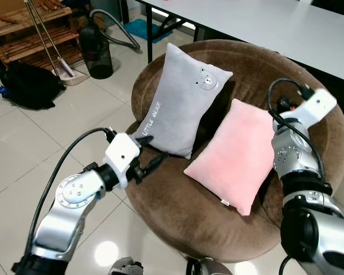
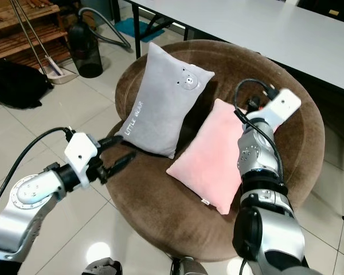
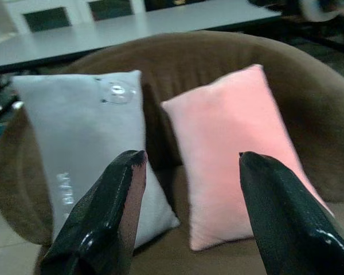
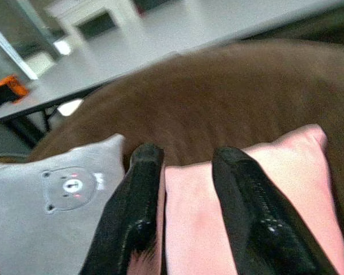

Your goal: Move the pillow to the sofa from floor

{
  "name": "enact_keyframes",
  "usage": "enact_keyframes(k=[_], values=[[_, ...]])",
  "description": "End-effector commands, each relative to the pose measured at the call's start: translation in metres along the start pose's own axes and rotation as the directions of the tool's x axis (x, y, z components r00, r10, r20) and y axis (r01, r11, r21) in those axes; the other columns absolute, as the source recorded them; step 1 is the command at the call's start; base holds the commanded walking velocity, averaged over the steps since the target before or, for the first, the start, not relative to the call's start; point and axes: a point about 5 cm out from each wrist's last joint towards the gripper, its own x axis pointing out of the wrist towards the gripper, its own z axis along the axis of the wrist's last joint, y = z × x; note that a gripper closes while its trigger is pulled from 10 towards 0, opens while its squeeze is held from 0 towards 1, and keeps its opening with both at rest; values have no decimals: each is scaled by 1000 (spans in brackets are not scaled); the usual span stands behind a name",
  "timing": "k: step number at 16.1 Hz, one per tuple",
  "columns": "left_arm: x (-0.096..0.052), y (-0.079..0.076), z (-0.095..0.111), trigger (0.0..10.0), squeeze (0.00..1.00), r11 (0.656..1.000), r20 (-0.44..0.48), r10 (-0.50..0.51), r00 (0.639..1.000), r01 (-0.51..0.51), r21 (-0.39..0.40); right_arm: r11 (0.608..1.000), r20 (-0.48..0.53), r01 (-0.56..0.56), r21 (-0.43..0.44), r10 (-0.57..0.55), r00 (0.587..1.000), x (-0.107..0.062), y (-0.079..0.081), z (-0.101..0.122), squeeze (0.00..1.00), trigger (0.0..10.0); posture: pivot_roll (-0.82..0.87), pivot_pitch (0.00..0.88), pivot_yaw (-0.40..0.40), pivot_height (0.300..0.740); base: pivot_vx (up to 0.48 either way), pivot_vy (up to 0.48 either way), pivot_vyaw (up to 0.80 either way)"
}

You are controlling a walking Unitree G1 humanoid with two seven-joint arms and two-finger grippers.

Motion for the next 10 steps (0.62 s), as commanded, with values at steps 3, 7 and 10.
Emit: enact_keyframes(k=[3,7,10], values=[[7,9,-13,10000,0,981,-32,186,982,-188,-56,954,12,-243,-176,249,968,-48,17,-8,0,10000,142,82,-63,740,0,0,0],[21,-4,-15,10000,0,991,-11,114,993,-114,-76,933,-101,-187,-307,163,981,-124,-10,-33,0,10000,43,39,-23,740,0,0,-797],[30,-7,-24,10000,0,991,-28,111,993,-113,-72,929,-146,-120,-351,73,987,-148,-17,-38,0,10000,12,19,-2,740,0,0,-800]])
